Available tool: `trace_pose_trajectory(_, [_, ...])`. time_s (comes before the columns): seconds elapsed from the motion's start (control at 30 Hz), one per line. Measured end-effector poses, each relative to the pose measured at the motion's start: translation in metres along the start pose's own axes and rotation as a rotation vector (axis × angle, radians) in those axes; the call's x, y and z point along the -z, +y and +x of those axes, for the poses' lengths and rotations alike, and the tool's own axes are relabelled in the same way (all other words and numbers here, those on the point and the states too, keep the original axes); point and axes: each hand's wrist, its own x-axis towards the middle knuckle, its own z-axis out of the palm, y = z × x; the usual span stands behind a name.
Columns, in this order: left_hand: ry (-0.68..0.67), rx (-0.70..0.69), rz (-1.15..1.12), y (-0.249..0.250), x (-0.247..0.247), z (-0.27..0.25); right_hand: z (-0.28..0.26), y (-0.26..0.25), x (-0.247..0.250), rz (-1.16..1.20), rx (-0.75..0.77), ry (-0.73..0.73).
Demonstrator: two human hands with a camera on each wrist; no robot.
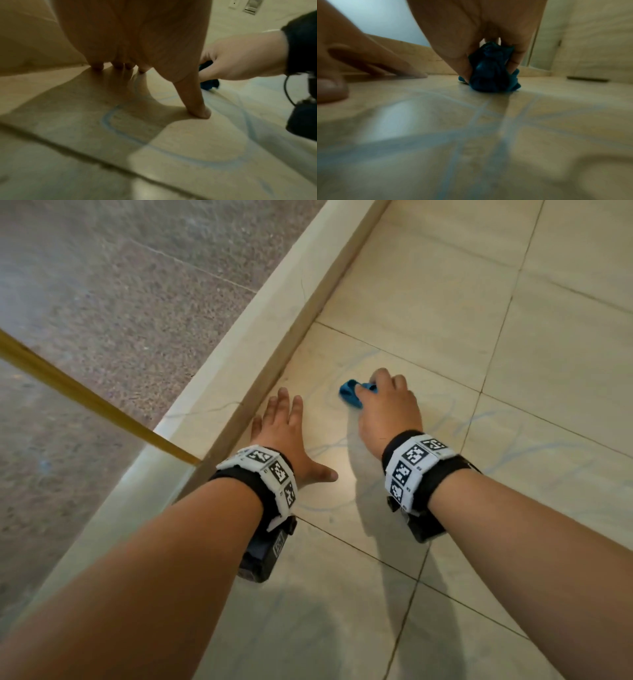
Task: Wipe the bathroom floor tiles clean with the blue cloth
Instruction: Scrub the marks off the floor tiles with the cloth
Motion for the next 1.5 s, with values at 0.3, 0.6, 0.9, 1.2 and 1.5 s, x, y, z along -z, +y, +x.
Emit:
trace_pose_trajectory(0.3, [-0.051,0.011,0.025,0.004,0.007,0.001,0.047,0.017,-0.006,0.351,-0.059,0.048])
trace_pose_trajectory(0.6, [-0.049,0.003,0.018,0.003,0.009,0.002,0.064,0.034,-0.004,0.336,-0.014,0.013])
trace_pose_trajectory(0.9, [-0.063,0.041,0.048,0.015,0.02,0.001,0.057,0.018,0.003,0.207,0.1,-0.046])
trace_pose_trajectory(1.2, [-0.045,0.039,0.022,0.012,0.017,0.002,0.064,0.02,-0.002,0.263,0.142,0.003])
trace_pose_trajectory(1.5, [-0.051,0.044,0.007,0.013,0.017,0.002,0.06,0.027,-0.003,0.173,0.126,-0.042])
